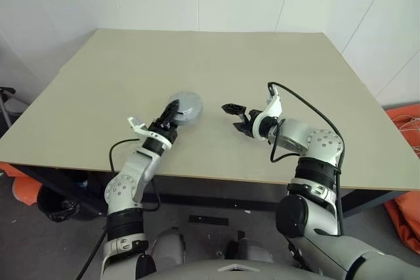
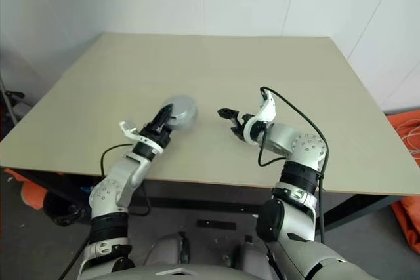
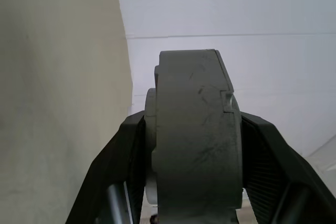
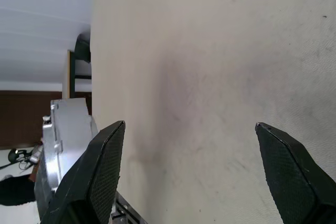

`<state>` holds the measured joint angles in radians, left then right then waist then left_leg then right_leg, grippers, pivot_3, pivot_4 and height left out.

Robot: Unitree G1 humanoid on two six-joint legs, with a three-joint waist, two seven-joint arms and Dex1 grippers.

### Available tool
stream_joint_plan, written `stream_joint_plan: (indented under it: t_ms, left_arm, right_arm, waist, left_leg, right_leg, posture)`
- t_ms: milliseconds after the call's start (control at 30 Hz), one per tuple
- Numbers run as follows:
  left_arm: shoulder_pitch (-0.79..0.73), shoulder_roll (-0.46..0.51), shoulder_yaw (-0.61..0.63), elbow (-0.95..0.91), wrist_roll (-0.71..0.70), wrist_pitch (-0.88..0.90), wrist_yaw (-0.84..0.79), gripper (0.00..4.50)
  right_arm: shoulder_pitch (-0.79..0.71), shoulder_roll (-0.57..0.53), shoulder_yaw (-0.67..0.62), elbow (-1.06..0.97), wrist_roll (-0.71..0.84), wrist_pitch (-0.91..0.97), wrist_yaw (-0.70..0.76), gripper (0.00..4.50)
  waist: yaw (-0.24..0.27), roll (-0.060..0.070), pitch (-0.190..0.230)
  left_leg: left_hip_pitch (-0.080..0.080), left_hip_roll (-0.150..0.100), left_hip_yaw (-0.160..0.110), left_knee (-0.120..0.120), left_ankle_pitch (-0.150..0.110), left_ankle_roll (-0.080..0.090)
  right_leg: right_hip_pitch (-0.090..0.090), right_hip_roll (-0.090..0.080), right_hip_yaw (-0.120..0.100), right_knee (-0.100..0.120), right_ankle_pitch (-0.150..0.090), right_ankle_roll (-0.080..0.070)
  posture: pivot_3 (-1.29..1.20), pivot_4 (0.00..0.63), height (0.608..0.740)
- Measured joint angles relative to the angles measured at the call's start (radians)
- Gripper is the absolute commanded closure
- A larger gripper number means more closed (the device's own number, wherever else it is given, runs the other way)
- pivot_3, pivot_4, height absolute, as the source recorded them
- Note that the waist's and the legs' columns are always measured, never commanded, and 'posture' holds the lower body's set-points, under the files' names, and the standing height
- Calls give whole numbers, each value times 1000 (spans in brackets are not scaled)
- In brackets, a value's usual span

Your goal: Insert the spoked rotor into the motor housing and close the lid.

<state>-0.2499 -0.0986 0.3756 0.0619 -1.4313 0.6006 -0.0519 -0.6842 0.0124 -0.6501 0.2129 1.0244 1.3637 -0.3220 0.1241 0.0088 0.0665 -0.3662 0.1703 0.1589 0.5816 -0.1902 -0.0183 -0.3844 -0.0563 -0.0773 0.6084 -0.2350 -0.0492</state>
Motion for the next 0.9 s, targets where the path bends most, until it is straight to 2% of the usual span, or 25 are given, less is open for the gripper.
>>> stream_joint_plan:
  t_ms: [167,533,900]
  left_arm:
    - [0,-7,72,-9,107,-181,29,2378]
    - [-27,-32,177,-24,230,-431,156,2378]
    - [-70,-41,209,75,275,-474,283,2378]
  right_arm:
    - [2,-8,6,0,0,0,15,0]
    - [2,-13,36,13,-3,-2,46,0]
    - [3,-9,37,13,-2,-1,48,0]
  waist:
    - [0,0,0]
    - [2,-2,-1]
    - [2,-3,-2]
  left_leg:
    - [0,0,0,0,0,0]
    - [0,0,-1,1,0,0]
    - [0,0,-2,3,0,0]
  right_leg:
    - [0,0,0,0,0,0]
    - [1,0,0,0,0,1]
    - [2,0,0,1,1,1]
  posture:
    - [0,0,740]
    - [0,0,740]
    - [0,0,740]
